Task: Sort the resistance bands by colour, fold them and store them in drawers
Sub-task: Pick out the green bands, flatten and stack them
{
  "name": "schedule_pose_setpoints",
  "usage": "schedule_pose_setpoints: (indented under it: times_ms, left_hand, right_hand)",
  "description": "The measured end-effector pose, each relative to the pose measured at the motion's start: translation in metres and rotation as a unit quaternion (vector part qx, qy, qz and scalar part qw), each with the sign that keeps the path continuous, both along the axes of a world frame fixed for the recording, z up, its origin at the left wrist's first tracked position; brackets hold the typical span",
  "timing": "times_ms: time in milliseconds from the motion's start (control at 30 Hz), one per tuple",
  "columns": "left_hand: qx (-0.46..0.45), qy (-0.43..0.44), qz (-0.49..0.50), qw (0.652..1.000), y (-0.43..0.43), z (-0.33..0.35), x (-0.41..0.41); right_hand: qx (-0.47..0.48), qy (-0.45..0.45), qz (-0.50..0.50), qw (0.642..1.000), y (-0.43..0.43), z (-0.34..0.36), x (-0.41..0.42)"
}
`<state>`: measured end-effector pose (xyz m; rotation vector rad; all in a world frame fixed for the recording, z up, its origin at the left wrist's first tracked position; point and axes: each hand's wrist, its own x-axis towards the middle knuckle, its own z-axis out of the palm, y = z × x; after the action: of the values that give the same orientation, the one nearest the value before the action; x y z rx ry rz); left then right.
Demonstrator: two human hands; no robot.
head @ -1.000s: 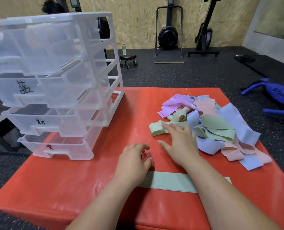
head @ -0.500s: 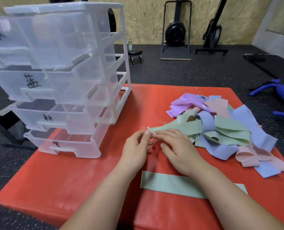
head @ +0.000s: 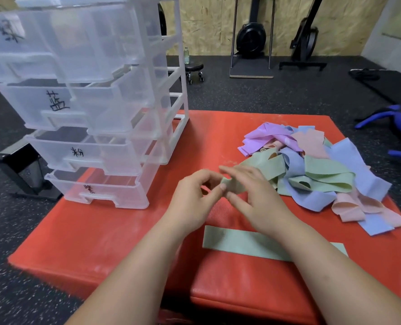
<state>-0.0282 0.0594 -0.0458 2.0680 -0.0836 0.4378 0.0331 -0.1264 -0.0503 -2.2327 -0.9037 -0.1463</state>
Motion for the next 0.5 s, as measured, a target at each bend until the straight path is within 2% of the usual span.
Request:
schedule_pose_setpoints:
  times_ms: [67,167,300,500]
  left_hand:
    - [0.027,-0.027,-0.003,0.999,-0.005,0.003,-0.006]
    - [0.047,-0.08,0.042,0.995,-0.005,0.006,-0.011]
    - [-0.027,-0.106,0.128,0.986,0.002,0.012,-0.014]
    - [-0.101,-0.113,0.179,0.972,0.009,0.016,-0.016]
  right_hand:
    - [-0.014,-0.039,-0.008,0.999,0.004,0.0,-0.003]
    - [-0.023,-0.073,-0.046,0.996,0.0,0.003,-0.001]
    - [-0.047,-0.114,-0.127,0.984,-0.023,0.003,0.012]
    - [-0.104,-0.153,-0.184,0.965,-0.066,0.011,0.022]
